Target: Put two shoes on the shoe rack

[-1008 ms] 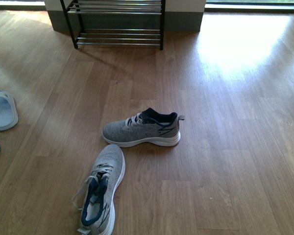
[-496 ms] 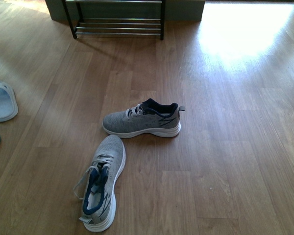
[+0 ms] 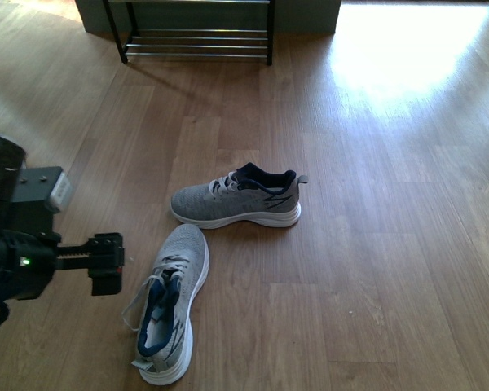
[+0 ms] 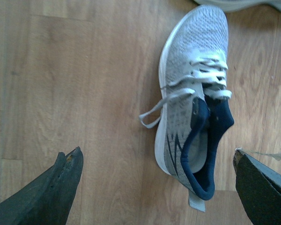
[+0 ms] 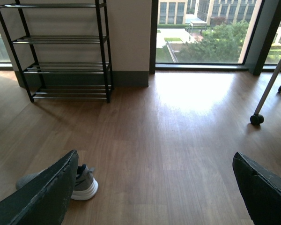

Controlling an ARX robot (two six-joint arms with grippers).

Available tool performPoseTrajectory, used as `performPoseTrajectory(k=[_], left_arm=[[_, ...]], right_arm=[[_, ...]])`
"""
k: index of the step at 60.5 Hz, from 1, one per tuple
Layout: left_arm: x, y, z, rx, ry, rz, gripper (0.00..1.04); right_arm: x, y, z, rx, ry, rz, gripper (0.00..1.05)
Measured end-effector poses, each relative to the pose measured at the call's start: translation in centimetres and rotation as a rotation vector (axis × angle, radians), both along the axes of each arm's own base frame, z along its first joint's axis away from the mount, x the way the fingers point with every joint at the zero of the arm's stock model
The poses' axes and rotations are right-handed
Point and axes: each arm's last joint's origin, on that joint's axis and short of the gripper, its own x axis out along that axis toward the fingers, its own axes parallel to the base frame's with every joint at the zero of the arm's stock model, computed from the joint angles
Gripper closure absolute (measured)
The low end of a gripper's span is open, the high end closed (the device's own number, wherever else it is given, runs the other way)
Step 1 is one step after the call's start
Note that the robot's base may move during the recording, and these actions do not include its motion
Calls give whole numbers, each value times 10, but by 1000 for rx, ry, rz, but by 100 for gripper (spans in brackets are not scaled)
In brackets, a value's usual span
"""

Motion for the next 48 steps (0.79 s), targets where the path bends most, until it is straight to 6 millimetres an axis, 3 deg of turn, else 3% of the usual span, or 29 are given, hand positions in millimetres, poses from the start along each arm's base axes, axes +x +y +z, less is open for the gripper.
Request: performPoseTrajectory(k=[17, 36, 48], left_arm=[[32, -16, -49, 6, 169, -60, 9], [48, -27, -93, 32, 302, -146, 9], [56, -28, -106, 64, 323, -160, 9]], right_arm=[[0, 0, 0, 0, 0, 0, 9], [0, 0, 0, 0, 0, 0, 9], [0, 0, 0, 0, 0, 0, 9]])
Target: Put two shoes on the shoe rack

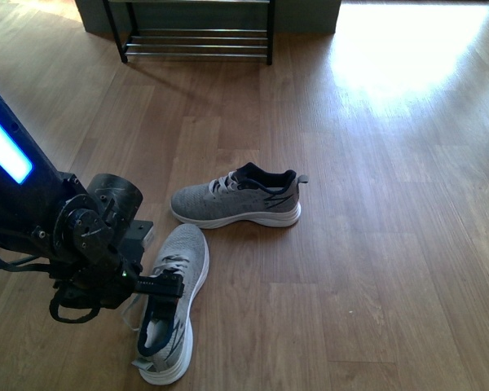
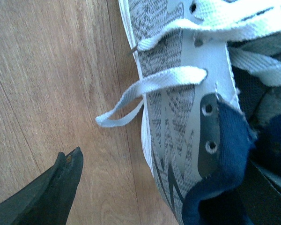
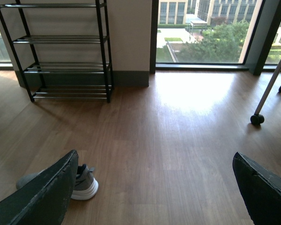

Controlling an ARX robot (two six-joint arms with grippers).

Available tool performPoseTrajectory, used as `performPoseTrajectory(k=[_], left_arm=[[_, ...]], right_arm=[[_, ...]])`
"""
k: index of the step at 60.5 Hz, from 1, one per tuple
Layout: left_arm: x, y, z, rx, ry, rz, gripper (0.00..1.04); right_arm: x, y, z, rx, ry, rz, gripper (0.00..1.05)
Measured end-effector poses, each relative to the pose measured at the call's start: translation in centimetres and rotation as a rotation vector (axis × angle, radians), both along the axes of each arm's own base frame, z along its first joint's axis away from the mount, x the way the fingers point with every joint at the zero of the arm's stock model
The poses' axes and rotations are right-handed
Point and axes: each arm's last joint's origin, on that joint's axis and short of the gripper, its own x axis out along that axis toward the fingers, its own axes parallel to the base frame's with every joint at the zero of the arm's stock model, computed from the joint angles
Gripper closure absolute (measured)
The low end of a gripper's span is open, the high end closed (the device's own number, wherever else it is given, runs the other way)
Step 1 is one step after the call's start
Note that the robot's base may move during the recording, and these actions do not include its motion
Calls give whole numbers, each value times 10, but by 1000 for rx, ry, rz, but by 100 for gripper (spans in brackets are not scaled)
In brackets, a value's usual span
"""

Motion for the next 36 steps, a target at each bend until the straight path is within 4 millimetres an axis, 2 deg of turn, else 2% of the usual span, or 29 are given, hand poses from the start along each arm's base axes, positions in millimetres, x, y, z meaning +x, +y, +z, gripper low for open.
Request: performPoseTrajectory(k=[9, 18, 36], left_arm=[[10, -2, -19, 33, -11, -52, 9], [12, -4, -29, 41, -15, -79, 11], [14, -8, -28, 42, -29, -97, 54]], right_arm=[[0, 0, 0, 0, 0, 0, 9], [0, 0, 0, 0, 0, 0, 9], [0, 0, 0, 0, 0, 0, 9]])
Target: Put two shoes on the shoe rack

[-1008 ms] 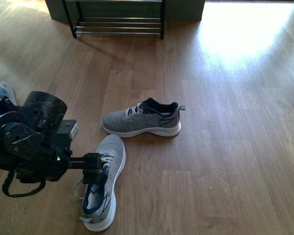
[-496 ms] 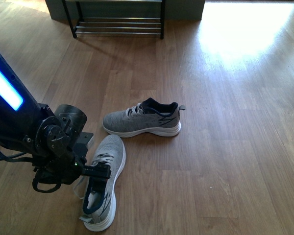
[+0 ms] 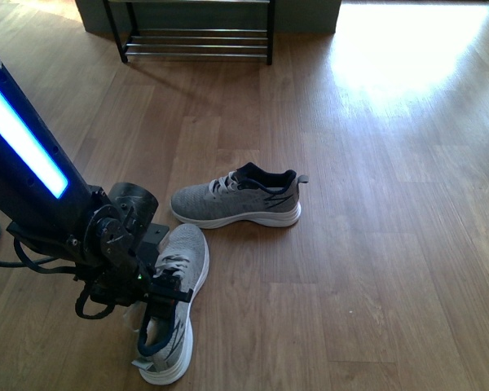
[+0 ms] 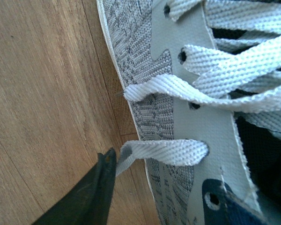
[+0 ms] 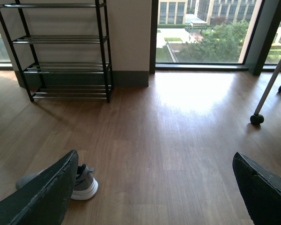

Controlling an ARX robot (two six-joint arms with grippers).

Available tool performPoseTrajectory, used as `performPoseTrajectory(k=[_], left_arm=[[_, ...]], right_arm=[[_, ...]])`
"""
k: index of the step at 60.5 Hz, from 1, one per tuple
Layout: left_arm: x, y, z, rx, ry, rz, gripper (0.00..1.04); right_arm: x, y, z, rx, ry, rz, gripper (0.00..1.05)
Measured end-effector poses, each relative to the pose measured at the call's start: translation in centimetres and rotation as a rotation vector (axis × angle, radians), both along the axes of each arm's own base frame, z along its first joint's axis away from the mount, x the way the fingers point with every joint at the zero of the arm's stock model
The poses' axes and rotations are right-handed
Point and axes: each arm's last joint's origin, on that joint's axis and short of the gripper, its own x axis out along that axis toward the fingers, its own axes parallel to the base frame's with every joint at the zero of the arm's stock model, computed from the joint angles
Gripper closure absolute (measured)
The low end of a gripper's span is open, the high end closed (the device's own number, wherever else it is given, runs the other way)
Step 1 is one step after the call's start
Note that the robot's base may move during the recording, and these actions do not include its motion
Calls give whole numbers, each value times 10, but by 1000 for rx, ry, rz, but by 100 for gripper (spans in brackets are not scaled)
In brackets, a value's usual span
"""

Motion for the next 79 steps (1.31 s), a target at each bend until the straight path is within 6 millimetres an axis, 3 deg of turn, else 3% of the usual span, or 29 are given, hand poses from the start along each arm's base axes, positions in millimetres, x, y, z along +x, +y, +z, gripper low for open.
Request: performPoseTrajectory(k=[21, 27, 39, 52, 60, 70, 79], left_arm=[[0, 3, 0, 21, -42, 22, 103], [-2, 6, 3, 31, -65, 46, 103], [-11, 26, 42, 33, -177, 174, 103], [-22, 44, 117, 36, -422, 282, 103], [-60, 61, 171, 44, -571, 363, 103], [-110, 79, 214, 81, -698, 456, 103], [-160, 91, 240, 104, -732, 509, 103]], right_arm=[[0, 0, 0, 0, 0, 0, 9], [0, 0, 0, 0, 0, 0, 9], [0, 0, 0, 0, 0, 0, 9], [0, 0, 0, 0, 0, 0, 9], [0, 0, 0, 0, 0, 0, 9], [0, 0, 0, 0, 0, 0, 9], [0, 0, 0, 0, 0, 0, 9]])
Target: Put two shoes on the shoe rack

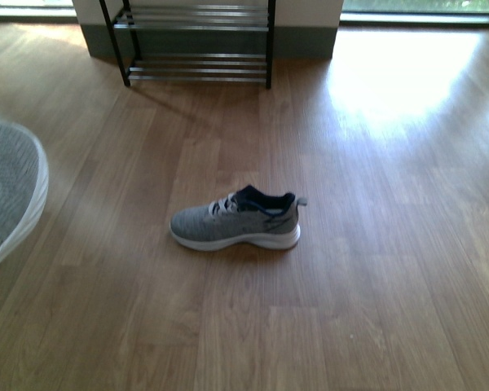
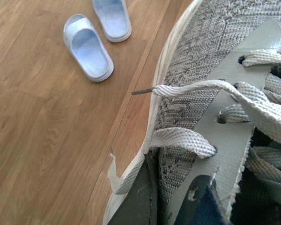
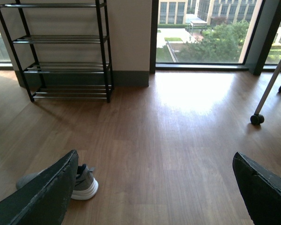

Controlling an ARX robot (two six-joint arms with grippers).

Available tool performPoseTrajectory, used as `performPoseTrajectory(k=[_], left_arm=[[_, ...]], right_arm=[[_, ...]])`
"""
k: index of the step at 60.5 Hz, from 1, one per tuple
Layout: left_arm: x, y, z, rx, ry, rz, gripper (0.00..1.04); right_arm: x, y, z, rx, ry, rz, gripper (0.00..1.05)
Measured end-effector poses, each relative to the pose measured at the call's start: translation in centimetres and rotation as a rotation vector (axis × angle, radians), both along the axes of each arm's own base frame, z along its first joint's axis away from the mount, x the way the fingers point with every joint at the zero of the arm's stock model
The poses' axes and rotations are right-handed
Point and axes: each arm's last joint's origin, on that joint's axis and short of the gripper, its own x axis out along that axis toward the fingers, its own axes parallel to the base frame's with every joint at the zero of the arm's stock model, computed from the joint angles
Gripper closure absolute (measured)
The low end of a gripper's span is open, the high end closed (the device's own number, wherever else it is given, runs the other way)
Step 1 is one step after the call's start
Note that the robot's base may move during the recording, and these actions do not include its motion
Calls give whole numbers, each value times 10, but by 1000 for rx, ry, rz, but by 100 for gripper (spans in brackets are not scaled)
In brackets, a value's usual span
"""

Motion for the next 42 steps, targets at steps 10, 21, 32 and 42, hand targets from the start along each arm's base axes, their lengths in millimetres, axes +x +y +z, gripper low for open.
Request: performPoseTrajectory(k=[10, 21, 32, 42], left_arm=[[-61, 5, 24, 34, -134, 45, 103], [-61, 5, 30, 30, -172, 44, 103], [-61, 5, 30, 30, -172, 46, 103], [-61, 5, 30, 31, -171, 43, 103]], right_arm=[[0, 0, 0, 0, 0, 0, 9], [0, 0, 0, 0, 0, 0, 9], [0, 0, 0, 0, 0, -3, 9], [0, 0, 0, 0, 0, -3, 9]])
